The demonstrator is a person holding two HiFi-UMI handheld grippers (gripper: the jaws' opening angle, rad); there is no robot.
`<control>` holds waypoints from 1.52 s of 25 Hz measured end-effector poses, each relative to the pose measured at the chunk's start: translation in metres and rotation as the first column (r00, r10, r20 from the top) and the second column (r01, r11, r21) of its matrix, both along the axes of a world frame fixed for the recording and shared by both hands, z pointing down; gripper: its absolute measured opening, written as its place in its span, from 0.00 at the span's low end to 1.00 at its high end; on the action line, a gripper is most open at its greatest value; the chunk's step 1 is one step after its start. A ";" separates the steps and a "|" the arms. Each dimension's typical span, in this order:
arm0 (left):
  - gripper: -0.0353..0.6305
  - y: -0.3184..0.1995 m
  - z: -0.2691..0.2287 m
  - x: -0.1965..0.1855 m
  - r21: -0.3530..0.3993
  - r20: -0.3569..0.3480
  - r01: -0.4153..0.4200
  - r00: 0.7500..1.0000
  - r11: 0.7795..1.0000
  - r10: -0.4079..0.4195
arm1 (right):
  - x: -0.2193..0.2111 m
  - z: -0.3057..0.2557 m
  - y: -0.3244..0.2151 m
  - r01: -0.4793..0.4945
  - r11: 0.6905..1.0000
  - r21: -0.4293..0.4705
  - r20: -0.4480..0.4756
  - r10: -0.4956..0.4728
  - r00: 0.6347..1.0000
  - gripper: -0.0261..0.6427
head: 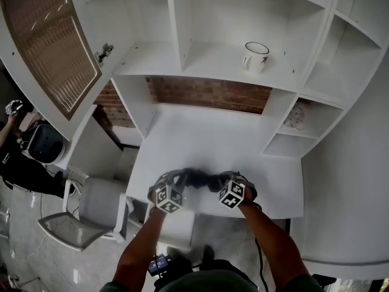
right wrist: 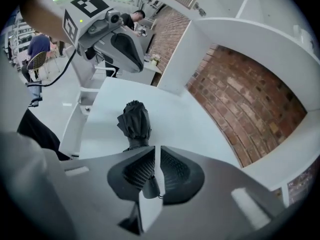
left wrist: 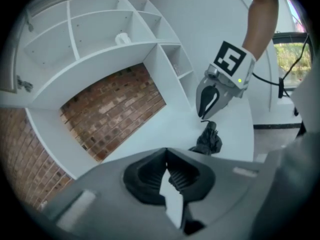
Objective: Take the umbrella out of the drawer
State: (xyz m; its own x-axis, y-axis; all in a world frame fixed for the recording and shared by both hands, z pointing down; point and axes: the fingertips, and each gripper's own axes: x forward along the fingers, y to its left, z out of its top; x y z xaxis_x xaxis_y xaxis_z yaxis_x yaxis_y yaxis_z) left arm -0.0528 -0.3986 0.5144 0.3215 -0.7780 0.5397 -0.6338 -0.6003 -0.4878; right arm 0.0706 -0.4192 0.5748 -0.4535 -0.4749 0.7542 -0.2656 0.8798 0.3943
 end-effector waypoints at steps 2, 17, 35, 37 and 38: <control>0.06 0.004 -0.027 -0.008 0.041 -0.005 0.002 1.000 0.999 -0.002 | 0.001 -0.022 -0.001 -0.034 0.999 0.013 0.052 0.033 0.998 0.09; 0.06 0.111 -0.212 -0.086 0.282 -0.132 0.121 0.988 0.952 -0.086 | -0.023 -0.255 0.072 -0.081 0.995 0.059 0.580 0.032 0.814 0.05; 0.06 0.225 -0.371 -0.072 0.443 -0.344 0.120 0.938 0.889 0.044 | -0.035 -0.425 0.181 0.035 0.975 0.221 0.723 -0.188 0.665 0.05; 0.06 0.232 -0.376 -0.069 0.434 -0.384 0.132 0.922 0.891 0.051 | -0.034 -0.430 0.188 0.036 0.972 0.233 0.725 -0.198 0.660 0.05; 0.06 0.235 -0.377 -0.068 0.427 -0.405 0.138 0.913 0.893 0.053 | -0.034 -0.431 0.191 0.037 0.971 0.236 0.725 -0.201 0.659 0.05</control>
